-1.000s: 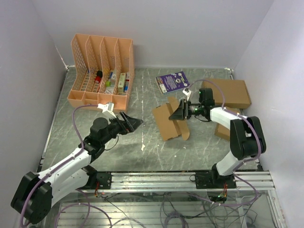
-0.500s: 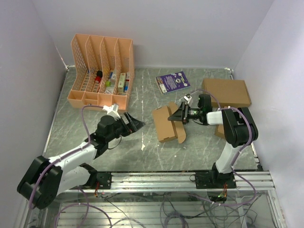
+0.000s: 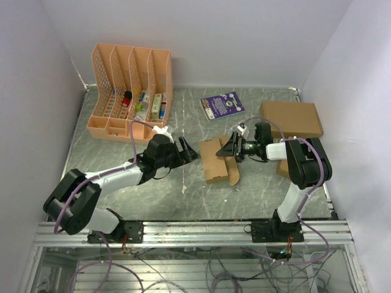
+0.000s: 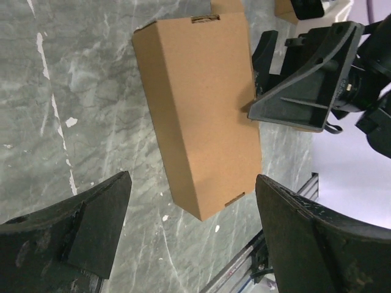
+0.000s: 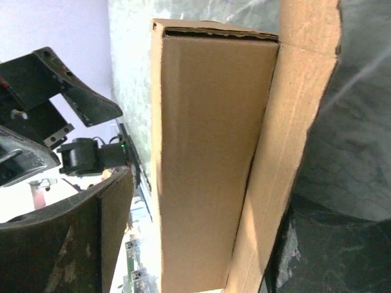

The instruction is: Fold the paper box

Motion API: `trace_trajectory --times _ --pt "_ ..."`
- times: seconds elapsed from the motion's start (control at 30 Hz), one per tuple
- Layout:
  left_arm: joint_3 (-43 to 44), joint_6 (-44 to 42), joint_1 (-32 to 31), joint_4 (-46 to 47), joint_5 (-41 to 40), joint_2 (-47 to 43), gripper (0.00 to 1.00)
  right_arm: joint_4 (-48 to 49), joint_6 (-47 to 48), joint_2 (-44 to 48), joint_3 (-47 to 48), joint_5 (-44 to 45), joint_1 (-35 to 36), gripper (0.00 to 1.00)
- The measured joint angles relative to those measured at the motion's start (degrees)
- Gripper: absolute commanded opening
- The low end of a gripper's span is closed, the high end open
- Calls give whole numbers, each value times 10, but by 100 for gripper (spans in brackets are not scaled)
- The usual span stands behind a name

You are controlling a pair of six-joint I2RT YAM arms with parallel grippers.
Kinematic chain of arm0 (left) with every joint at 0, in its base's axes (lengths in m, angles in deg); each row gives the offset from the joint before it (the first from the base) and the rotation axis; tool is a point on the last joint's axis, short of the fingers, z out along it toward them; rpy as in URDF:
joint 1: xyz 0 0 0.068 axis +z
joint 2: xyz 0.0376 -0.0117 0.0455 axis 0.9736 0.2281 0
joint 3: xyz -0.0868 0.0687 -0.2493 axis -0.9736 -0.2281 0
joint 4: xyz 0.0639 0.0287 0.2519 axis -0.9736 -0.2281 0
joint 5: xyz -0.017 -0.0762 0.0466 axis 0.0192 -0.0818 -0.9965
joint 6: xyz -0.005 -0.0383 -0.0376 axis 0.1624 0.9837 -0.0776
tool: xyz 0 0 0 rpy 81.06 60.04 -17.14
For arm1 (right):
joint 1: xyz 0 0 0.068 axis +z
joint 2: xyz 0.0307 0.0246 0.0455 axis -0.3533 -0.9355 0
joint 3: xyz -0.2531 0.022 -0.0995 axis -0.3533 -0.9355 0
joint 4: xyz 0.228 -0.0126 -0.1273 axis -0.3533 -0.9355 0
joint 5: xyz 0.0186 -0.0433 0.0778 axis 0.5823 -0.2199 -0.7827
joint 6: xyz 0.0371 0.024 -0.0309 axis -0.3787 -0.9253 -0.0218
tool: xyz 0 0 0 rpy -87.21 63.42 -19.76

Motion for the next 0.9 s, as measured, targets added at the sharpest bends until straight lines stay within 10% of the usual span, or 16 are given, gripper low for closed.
trace_trajectory --times 0.33,0.9 --pt "28 -21 -3 -41 -18 23 90 -123 109 12 40 57 -5 99" --pt "3 -12 -4 -29 -21 -32 89 -340 405 153 84 182 -22 100"
